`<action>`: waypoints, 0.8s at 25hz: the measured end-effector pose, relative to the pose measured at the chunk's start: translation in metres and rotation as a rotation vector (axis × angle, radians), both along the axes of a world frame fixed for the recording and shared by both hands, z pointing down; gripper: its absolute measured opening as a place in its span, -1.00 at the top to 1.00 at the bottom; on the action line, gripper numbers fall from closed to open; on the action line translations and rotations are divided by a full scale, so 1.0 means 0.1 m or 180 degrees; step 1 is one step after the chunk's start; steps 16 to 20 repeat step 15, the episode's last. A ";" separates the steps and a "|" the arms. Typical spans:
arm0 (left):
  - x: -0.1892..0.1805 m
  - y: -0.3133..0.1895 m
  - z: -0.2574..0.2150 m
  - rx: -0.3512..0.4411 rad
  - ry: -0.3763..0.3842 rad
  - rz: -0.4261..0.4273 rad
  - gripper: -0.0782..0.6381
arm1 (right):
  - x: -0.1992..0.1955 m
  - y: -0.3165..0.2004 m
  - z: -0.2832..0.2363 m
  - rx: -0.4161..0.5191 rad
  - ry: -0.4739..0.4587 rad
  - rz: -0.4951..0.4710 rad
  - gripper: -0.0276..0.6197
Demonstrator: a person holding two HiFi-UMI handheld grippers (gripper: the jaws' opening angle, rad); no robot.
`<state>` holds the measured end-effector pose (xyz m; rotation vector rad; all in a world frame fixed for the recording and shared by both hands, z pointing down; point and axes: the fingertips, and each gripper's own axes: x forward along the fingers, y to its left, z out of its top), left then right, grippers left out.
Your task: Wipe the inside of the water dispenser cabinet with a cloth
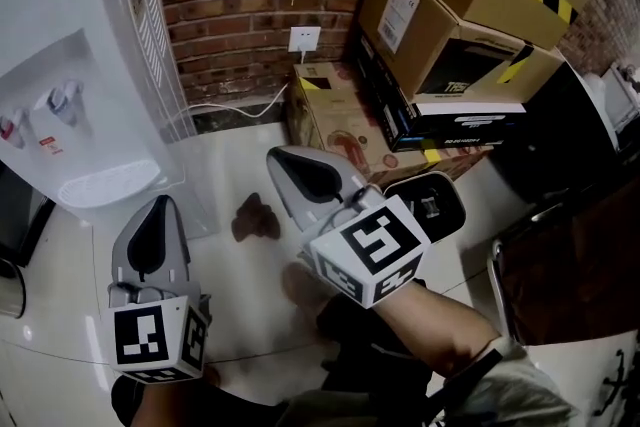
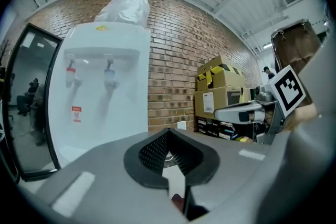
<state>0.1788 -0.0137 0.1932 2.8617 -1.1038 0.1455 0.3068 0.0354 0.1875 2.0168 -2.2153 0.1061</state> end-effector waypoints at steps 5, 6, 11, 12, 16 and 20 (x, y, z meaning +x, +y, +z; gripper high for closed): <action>0.03 -0.02 0.01 -0.0062 0.0053 -0.0033 0.78 | 0.06 0.03 0.04 -0.0032 -0.0004 0.0042 0.88; 0.03 -0.01 0.01 -0.0071 0.0067 -0.0027 0.78 | 0.07 0.04 0.04 -0.0032 -0.0001 0.0048 0.88; 0.02 0.03 -0.01 -0.0079 0.0094 -0.0029 0.78 | 0.08 0.06 0.06 -0.0054 0.0022 0.0047 0.88; 0.02 0.03 0.00 -0.0082 0.0086 -0.0033 0.78 | 0.08 0.07 0.06 -0.0057 0.0021 0.0049 0.88; 0.01 0.03 0.02 -0.0101 0.0065 -0.0034 0.78 | 0.07 0.08 0.07 -0.0067 0.0018 0.0061 0.88; 0.01 0.03 0.02 -0.0101 0.0065 -0.0034 0.78 | 0.07 0.08 0.07 -0.0067 0.0018 0.0061 0.88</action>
